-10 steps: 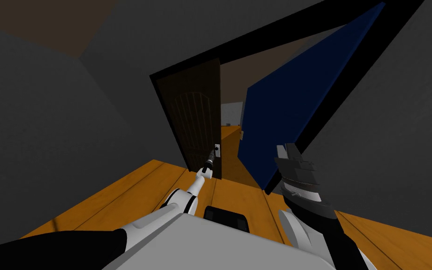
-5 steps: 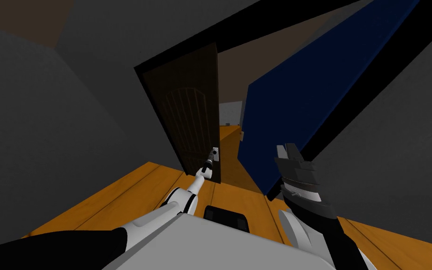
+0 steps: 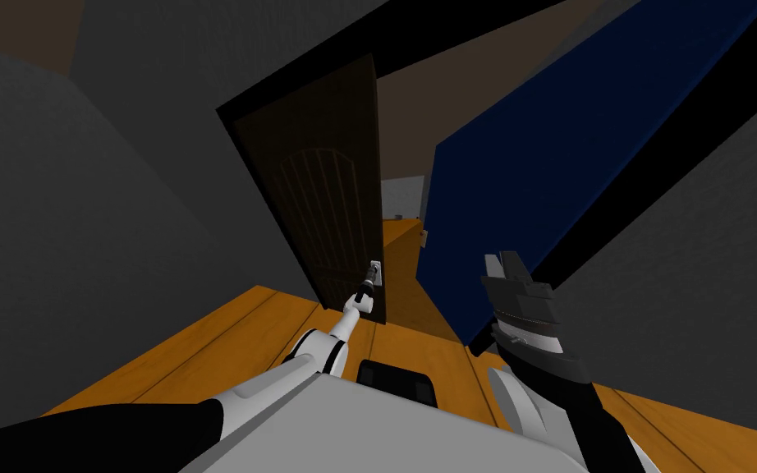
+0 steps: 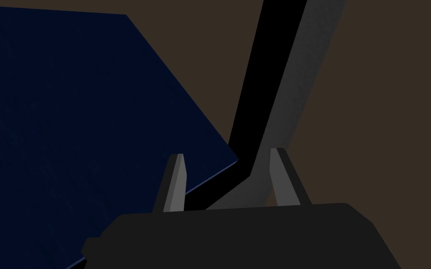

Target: Push the door open

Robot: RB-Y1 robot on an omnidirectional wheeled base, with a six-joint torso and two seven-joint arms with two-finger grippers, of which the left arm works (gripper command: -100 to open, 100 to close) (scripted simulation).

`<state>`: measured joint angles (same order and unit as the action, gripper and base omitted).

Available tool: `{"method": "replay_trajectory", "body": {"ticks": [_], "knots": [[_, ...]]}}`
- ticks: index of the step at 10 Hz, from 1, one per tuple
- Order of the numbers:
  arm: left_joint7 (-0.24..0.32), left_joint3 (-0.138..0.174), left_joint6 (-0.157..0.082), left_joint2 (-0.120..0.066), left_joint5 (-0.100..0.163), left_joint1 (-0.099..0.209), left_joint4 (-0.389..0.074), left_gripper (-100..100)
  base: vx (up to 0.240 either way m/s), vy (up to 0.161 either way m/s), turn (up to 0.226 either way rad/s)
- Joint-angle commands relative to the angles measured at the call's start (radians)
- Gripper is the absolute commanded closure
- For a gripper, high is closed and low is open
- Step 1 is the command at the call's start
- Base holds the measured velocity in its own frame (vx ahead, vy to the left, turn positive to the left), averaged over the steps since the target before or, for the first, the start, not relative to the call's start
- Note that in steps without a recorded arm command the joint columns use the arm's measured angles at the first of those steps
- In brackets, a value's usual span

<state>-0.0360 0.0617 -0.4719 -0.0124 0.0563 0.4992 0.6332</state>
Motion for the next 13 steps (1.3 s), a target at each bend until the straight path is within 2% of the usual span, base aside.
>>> {"method": "replay_trajectory", "body": {"ticks": [1,4,5,8,10,11,13], "knots": [[0.0,0.0,0.0,0.0,0.0,-0.001,0.0,100,-0.016,0.005,-0.014],[0.0,0.0,0.0,0.0,0.0,-0.001,0.0,100,0.0,0.0,0.0],[-0.008,0.012,0.0,-0.013,0.003,0.002,-0.001,100,0.085,-0.052,0.032],[-0.021,0.032,-0.002,-0.03,0.009,0.003,-0.003,100,0.168,-0.068,0.05],[-0.021,0.032,-0.002,-0.03,0.009,0.003,-0.003,100,0.104,-0.028,0.002],[-0.033,0.05,-0.004,-0.041,0.014,0.004,-0.004,100,0.117,-0.052,0.052],[-0.043,0.065,-0.005,-0.049,0.019,0.005,-0.006,100,0.169,-0.096,0.082]]}}
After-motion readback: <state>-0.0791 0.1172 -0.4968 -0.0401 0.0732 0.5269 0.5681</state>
